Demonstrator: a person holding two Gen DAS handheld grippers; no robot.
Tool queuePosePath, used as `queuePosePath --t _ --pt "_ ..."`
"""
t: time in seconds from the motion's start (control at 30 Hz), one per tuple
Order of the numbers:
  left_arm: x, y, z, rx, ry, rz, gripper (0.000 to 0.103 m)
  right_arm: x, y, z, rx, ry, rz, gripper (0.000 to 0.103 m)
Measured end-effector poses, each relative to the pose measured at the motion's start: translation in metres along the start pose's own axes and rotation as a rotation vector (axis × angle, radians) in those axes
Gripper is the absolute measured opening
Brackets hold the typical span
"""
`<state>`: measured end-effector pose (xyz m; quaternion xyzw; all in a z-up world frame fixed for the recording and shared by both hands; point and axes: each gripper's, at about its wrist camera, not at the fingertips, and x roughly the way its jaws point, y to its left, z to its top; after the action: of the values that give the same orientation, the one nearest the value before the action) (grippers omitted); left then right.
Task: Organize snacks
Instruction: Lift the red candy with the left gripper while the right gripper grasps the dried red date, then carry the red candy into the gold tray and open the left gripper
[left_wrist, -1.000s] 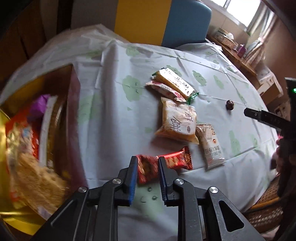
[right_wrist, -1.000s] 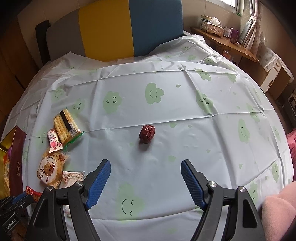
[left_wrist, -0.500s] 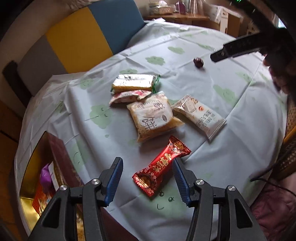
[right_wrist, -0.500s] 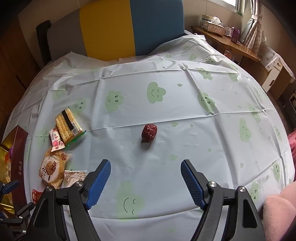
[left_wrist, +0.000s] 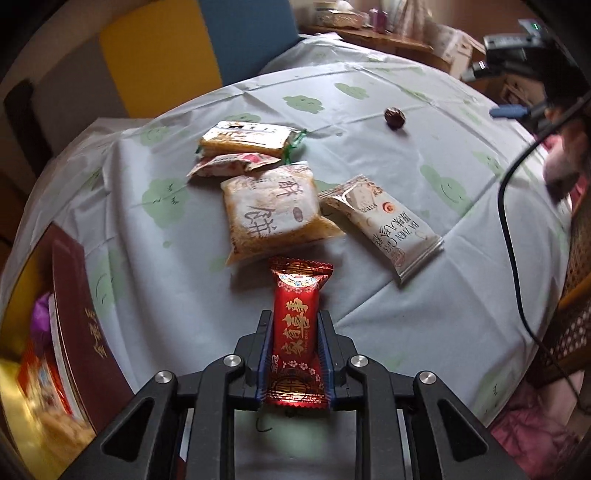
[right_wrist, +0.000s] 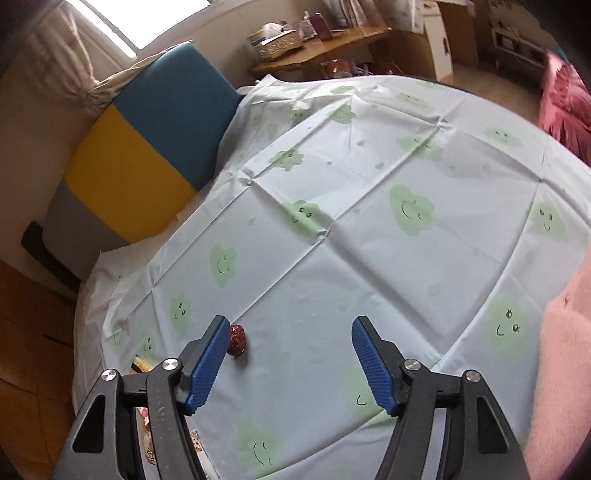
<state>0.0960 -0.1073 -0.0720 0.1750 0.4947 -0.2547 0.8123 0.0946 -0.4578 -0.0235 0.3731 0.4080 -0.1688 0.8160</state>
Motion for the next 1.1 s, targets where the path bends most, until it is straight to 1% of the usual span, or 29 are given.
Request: queuePosePath --t 0.07,0.13,0.23,0.27,0.33,0.37,0.43,0.53,0.63,0.67,0.73,0.77,0.8,0.93,1.0,1.07,1.1 --pt "0.0 0.005 -0.002 -0.067 -0.005 -0.018 0.023 0.008 0.001 -0.002 0.005 0.046 0.024 0.057" --pt "0.0 0.01 -0.003 -0.111 -0.006 -0.032 0.023 0.013 0.01 -0.007 -0.037 0.081 0.031 0.052" --pt "-0.001 0.008 -0.003 -0.122 -0.009 -0.032 0.023 0.027 0.025 -0.016 -0.089 0.161 0.059 0.039" --pt "-0.001 0.008 -0.004 -0.121 -0.012 -0.03 0.023 0.032 0.029 -0.018 -0.093 0.195 0.062 0.038" --pt "-0.002 0.007 -0.006 -0.128 -0.024 -0.032 0.023 0.04 0.041 -0.018 -0.104 0.235 0.072 0.038" --pt "-0.003 0.008 -0.008 -0.134 -0.029 -0.034 0.023 0.044 0.049 -0.016 -0.124 0.237 0.072 0.038" --pt "-0.003 0.009 -0.008 -0.147 -0.029 -0.037 0.023 0.056 0.063 -0.013 -0.16 0.237 0.041 0.038" --pt "-0.003 0.012 -0.008 -0.173 -0.025 -0.049 0.024 0.088 0.076 -0.013 -0.214 0.287 -0.004 0.038" --pt "-0.004 0.011 -0.01 -0.178 -0.037 -0.043 0.024 0.104 0.078 -0.016 -0.256 0.27 -0.029 0.038" --pt "-0.004 0.011 -0.011 -0.181 -0.04 -0.041 0.024 0.106 0.08 -0.015 -0.267 0.269 -0.034 0.038" --pt "-0.004 0.012 -0.011 -0.193 -0.046 -0.038 0.024 0.108 0.084 -0.013 -0.305 0.261 -0.008 0.035" --pt "-0.004 0.012 -0.012 -0.199 -0.049 -0.037 0.024 0.11 0.086 -0.014 -0.328 0.255 -0.02 0.025" --pt "-0.005 0.013 -0.012 -0.202 -0.052 -0.036 0.023 0.112 0.086 -0.015 -0.344 0.253 -0.036 0.023" --pt "-0.008 0.013 -0.014 -0.236 -0.064 -0.034 0.022 0.114 0.088 -0.017 -0.386 0.257 -0.046 0.023" --pt "-0.012 0.014 -0.017 -0.251 -0.065 -0.042 0.022 0.118 0.086 -0.017 -0.387 0.276 -0.04 0.024" --pt "-0.017 0.014 -0.021 -0.258 -0.07 -0.032 0.022 0.119 0.083 -0.016 -0.372 0.282 -0.028 0.025" --pt "-0.02 0.015 -0.023 -0.266 -0.073 -0.032 0.022 0.123 0.083 -0.018 -0.376 0.312 -0.031 0.026"
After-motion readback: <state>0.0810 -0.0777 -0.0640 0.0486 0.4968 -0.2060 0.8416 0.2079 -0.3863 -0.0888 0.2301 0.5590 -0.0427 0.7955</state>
